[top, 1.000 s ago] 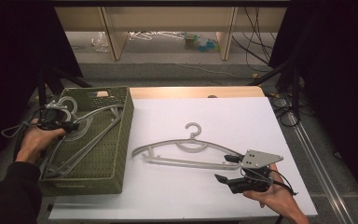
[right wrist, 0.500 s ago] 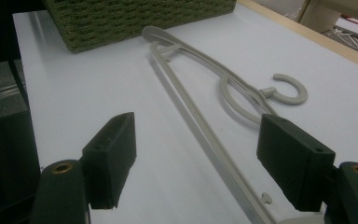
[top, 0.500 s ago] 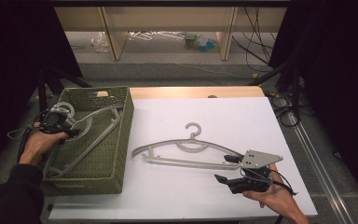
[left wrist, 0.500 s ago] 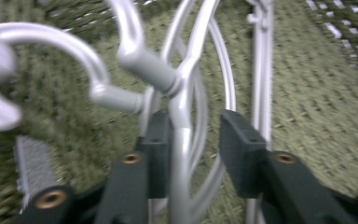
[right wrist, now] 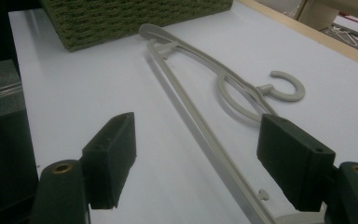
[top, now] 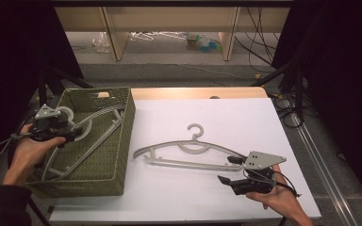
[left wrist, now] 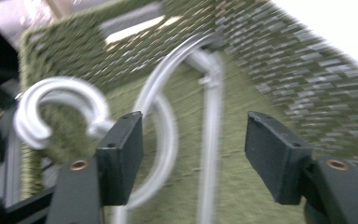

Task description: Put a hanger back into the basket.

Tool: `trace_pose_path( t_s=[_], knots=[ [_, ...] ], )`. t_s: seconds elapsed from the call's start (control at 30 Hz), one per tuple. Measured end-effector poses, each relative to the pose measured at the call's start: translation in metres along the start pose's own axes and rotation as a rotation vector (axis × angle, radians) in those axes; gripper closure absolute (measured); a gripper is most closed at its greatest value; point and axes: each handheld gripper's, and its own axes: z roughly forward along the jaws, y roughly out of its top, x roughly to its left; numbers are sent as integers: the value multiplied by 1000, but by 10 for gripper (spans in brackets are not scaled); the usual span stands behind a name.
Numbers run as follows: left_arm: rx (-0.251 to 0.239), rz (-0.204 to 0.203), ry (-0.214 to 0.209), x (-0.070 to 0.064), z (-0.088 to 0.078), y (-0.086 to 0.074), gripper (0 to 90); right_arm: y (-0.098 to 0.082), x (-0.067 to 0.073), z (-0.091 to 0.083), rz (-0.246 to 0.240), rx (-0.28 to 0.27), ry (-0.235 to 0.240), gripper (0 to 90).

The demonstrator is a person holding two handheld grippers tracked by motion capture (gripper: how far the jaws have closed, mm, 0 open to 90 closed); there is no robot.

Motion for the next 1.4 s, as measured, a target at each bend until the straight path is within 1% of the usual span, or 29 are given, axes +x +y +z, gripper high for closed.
trace_pose_path(
  t_s=[0.03,0.07,0.1,0.13,0.17,0.2,0.27,0.33,0.4,0.47,0.5,0.53,0.57,0.63,0.7,0.73,0.8,0.83,0.87,0.97,1.03,1.07,1.1,1.2,1.27,1.3,1.33,1.37,1.4],
  knots=[
    [14,42,-16,-4,-7,0,351,0,0,0,-1,-1,-4,290],
    [-13,24,-26,-12,-10,-1,342,0,0,0,-2,7,2,290],
    [-38,24,-30,-18,-13,-2,333,0,0,0,-2,9,5,289],
    [-56,16,-49,-24,-17,-3,326,1,0,0,-2,11,1,287],
    [-79,1,-81,-30,-18,-5,322,1,1,0,-2,11,1,287],
    [-91,-4,-101,-37,-20,-7,316,1,1,0,-4,9,2,286],
    [-102,14,-136,-50,-23,-11,300,1,1,0,-5,10,1,285],
    [-131,7,-167,-64,-24,-14,289,1,1,1,-4,5,3,284],
    [-162,3,-204,-79,-26,-15,274,0,1,1,-1,16,2,280],
    [-192,-24,-255,-92,-26,-17,271,0,1,2,-2,17,1,280],
    [-207,-24,-267,-98,-26,-17,270,0,1,2,-2,16,2,280],
    [-215,-35,-275,-107,-27,-17,268,0,1,1,-1,14,2,278],
    [-227,-26,-288,-112,-27,-17,264,0,1,1,-3,12,5,277],
    [-249,-32,-306,-123,-26,-17,263,0,1,1,-2,11,4,274],
    [-272,-24,-329,-134,-25,-18,262,-1,1,1,1,13,1,272],
    [-273,-30,-332,-139,-25,-18,260,-1,1,2,2,12,0,268],
    [-293,-21,-352,-148,-22,-20,248,-1,2,2,6,13,-5,239],
    [-302,-29,-359,-152,-21,-21,245,-1,2,2,11,14,-5,239],
    [-313,-19,-364,-155,-20,-22,244,-1,2,3,15,12,-3,238],
    [-312,-37,-378,-166,-16,-28,229,-1,2,3,11,14,-5,223],
    [-315,-19,-392,-172,-14,-30,221,-1,3,4,12,9,2,214],
    [-316,-25,-388,-176,-13,-31,219,-1,3,4,12,13,2,208],
    [-321,-4,-392,-179,-12,-32,219,-1,3,4,12,14,7,207],
    [-320,-5,-425,-191,-11,-36,216,-2,3,5,13,18,5,204],
    [-327,20,-429,-196,-10,-37,214,-3,3,7,11,21,6,202],
    [-334,52,-428,-198,-9,-38,209,-3,3,7,11,21,3,201],
    [-332,48,-431,-199,-8,-39,206,-3,3,7,13,21,0,200],
    [-337,22,-445,-200,-7,-40,205,-3,3,7,17,23,-5,200],
    [-329,12,-443,-201,-7,-42,205,-3,4,7,21,27,-5,199]
  ],
)
